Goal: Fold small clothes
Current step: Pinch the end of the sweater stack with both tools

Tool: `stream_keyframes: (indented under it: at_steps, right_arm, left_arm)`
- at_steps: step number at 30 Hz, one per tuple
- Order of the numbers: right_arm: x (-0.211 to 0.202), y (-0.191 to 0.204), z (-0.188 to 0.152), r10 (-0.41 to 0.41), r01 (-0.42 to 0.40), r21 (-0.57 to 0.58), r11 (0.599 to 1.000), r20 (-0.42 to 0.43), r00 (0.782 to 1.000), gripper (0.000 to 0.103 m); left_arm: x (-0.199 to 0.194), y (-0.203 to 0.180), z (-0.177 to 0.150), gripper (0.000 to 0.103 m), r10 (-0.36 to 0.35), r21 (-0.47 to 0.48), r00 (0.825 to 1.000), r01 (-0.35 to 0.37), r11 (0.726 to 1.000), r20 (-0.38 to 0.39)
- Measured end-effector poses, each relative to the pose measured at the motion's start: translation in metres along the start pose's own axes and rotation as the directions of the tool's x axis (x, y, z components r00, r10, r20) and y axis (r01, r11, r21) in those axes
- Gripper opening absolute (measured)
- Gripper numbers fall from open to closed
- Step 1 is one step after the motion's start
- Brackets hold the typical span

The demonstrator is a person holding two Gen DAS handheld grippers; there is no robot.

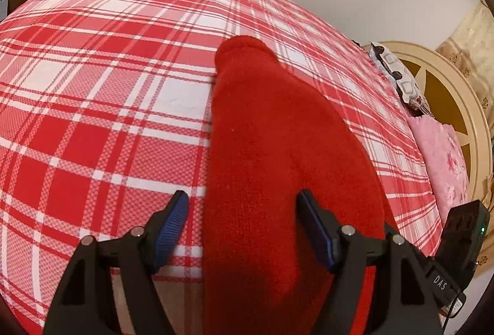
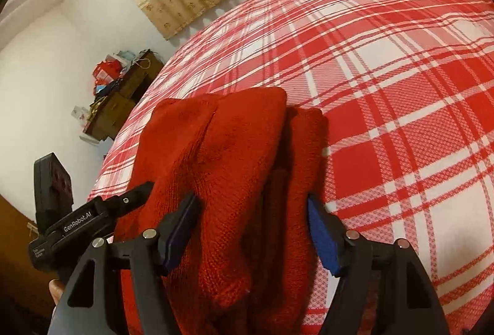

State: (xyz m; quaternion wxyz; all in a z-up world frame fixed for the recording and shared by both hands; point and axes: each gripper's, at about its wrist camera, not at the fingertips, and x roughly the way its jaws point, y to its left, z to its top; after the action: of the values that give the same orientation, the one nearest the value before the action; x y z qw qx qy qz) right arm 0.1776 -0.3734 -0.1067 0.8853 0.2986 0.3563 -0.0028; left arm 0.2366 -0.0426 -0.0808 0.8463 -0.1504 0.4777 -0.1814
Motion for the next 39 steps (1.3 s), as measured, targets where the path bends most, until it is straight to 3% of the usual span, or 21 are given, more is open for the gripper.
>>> stream_keyframes:
  at_steps: [12, 17, 21, 25, 39]
  right_arm:
    - [0.003, -0.001, 0.004, 0.016, -0.017, 0.024, 1.0, 0.036, 0.999, 0.071]
    - [-0.003, -0.011, 0.006, -0.024, 0.019, 0.08, 0.997, 0.073, 0.997, 0.071]
    - [0.008, 0.015, 0.002, -0.007, 0.008, -0.046, 0.999, 0.024, 1.0, 0.069]
    - [0.011, 0.021, -0.002, -0.014, 0.016, -0.097, 0.995, 0.02, 1.0, 0.054]
    - [0.02, 0.02, 0.002, -0.032, 0.034, -0.095, 0.995, 0.02, 0.999, 0.057]
  left_arm:
    - [0.005, -0.002, 0.001, 0.075, 0.008, 0.035, 1.0, -0.009, 0.999, 0.021]
    - [0.005, -0.002, 0.001, 0.075, 0.006, 0.036, 1.0, -0.007, 0.999, 0.023]
    - [0.004, -0.003, -0.001, 0.075, 0.005, 0.036, 1.0, -0.006, 0.999, 0.029]
    - [0.004, -0.004, -0.002, 0.075, 0.003, 0.041, 0.999, -0.004, 0.999, 0.032]
    - [0.004, -0.005, -0.004, 0.075, 0.012, 0.044, 0.999, -0.014, 0.999, 0.047]
